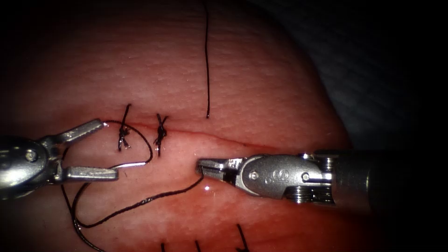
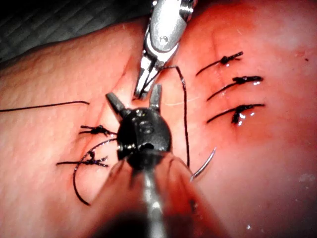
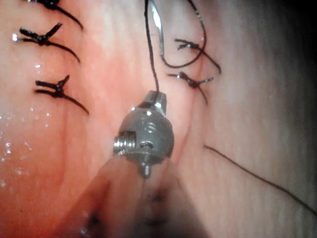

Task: Wound Closure
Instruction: Use the left hand to pull the suture through the wound until a short length is left atop of the wound

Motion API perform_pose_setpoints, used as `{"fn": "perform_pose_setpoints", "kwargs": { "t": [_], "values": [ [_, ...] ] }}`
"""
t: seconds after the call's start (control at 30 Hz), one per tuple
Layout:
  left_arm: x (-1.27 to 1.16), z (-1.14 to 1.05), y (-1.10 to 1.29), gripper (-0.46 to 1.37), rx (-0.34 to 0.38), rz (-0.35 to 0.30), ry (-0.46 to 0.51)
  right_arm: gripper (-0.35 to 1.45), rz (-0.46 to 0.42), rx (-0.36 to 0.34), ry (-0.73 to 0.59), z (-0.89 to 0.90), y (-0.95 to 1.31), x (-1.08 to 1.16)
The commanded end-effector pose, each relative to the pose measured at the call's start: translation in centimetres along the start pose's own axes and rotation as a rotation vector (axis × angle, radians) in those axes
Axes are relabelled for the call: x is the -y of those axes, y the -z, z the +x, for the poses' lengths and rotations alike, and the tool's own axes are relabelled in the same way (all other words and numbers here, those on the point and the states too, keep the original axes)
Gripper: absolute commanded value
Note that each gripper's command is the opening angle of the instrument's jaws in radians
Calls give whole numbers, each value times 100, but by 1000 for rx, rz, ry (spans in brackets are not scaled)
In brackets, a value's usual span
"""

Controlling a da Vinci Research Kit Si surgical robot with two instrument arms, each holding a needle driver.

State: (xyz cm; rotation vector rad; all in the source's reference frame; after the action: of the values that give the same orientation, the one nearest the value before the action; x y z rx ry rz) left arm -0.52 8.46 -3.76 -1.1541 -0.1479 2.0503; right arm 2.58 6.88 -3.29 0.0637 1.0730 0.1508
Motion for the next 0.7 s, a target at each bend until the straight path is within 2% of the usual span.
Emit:
{"fn": "perform_pose_setpoints", "kwargs": {
  "t": [0.03, 0.17, 0.43, 0.7],
  "values": [
    [2, -1, 0, 55, -3, -1, -1, -35, -2, -2, 9, 3, 3, 2],
    [8, -2, -1, 54, -3, -2, -1, -35, 1, -2, 17, 9, 10, 11],
    [11, -3, -4, 54, -4, 0, -1, -35, 86, 15, 39, 32, 30, 63],
    [14, -9, -7, 55, 3, -2, -8, -35, 170, 43, 18, 65, 42, 122]
  ]
}}
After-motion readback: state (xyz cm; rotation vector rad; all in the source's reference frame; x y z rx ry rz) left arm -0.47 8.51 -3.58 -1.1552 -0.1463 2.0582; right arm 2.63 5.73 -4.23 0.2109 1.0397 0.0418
